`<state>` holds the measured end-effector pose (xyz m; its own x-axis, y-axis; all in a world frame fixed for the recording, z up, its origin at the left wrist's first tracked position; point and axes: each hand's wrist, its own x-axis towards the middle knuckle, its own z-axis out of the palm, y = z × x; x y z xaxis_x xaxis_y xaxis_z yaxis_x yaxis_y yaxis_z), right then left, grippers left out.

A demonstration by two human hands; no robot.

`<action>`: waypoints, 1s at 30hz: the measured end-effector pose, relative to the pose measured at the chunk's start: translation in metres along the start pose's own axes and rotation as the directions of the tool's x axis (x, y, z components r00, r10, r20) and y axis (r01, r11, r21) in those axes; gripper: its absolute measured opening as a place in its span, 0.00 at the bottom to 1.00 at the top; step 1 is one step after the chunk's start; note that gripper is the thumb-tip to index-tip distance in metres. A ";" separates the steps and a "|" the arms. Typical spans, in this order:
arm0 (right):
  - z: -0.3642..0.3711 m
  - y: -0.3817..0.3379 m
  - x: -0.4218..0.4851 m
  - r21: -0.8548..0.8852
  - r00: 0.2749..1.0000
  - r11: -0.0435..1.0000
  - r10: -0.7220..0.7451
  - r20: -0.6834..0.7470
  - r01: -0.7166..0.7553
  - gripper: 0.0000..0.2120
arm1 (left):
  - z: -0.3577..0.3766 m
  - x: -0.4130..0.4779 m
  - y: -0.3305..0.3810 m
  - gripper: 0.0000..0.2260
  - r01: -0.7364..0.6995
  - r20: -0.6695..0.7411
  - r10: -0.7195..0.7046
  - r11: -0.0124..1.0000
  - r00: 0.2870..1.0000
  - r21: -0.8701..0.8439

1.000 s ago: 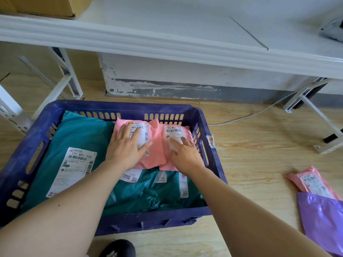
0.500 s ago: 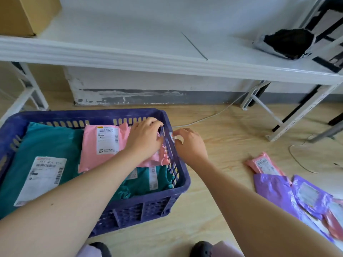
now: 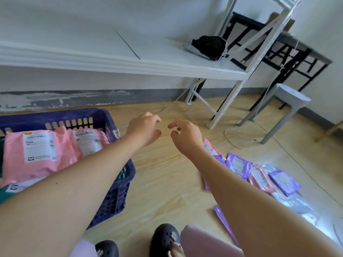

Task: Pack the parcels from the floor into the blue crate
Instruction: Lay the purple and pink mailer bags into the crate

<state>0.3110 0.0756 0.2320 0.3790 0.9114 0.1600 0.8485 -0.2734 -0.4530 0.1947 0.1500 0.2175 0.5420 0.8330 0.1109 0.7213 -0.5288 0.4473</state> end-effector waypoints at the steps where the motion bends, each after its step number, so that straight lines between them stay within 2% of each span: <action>1: -0.008 0.009 -0.004 -0.028 1.000 1.000 0.011 -0.005 -0.012 0.14 | 0.000 0.000 0.010 0.18 -0.025 0.009 0.025 1.000 1.000 -0.006; 7: -0.041 0.067 -0.015 -0.010 0.974 0.977 0.213 -0.079 -0.214 0.15 | 0.009 -0.003 0.052 0.19 -0.185 0.073 0.185 0.983 0.980 -0.009; 10: -0.048 0.094 -0.020 -0.053 0.974 0.973 0.225 -0.034 -0.227 0.15 | 0.027 0.002 0.069 0.20 -0.208 0.121 0.207 0.978 0.971 -0.003; 14: -0.061 0.130 -0.021 -0.005 0.956 0.957 0.288 -0.049 -0.289 0.13 | 0.062 0.012 0.096 0.21 -0.211 0.202 0.208 0.978 0.957 -0.009; 17: -0.064 0.167 -0.022 0.049 0.924 0.926 0.376 -0.063 -0.374 0.15 | 0.093 0.020 0.121 0.20 -0.232 0.238 0.230 0.972 0.943 -0.022; 19: -0.062 0.196 -0.027 0.063 0.894 0.893 0.447 -0.014 -0.445 0.14 | 0.117 0.022 0.134 0.19 -0.255 0.270 0.253 0.967 0.929 -0.031; 22: -0.056 0.258 -0.049 0.104 0.818 0.811 0.571 0.076 -0.576 0.11 | 0.165 0.022 0.155 0.21 -0.294 0.362 0.271 0.956 0.892 0.009; 24: -0.046 0.297 -0.071 0.187 0.742 0.719 0.659 0.122 -0.670 0.10 | 0.195 0.017 0.165 0.24 -0.318 0.429 0.274 0.948 0.860 0.031; 28: 0.008 0.377 -0.134 0.316 0.516 0.444 0.833 0.200 -0.839 0.08 | 0.254 0.004 0.189 0.30 -0.436 0.532 0.366 0.900 0.763 0.006; 29: 0.024 0.391 -0.149 0.330 0.438 0.355 0.871 0.224 -0.875 0.12 | 0.268 0.001 0.195 0.31 -0.466 0.544 0.392 0.885 0.741 -0.003; 30: 0.040 0.406 -0.163 0.353 0.361 0.264 0.900 0.245 -0.898 0.20 | 0.280 -0.001 0.200 0.32 -0.488 0.551 0.413 0.873 0.725 -0.011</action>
<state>0.5789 -0.1716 -0.0125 0.8101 0.1581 -0.5646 -0.2468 -0.7816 -0.5729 0.4594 -0.0024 0.0584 0.9284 0.2966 -0.2239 0.3603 -0.8663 0.3461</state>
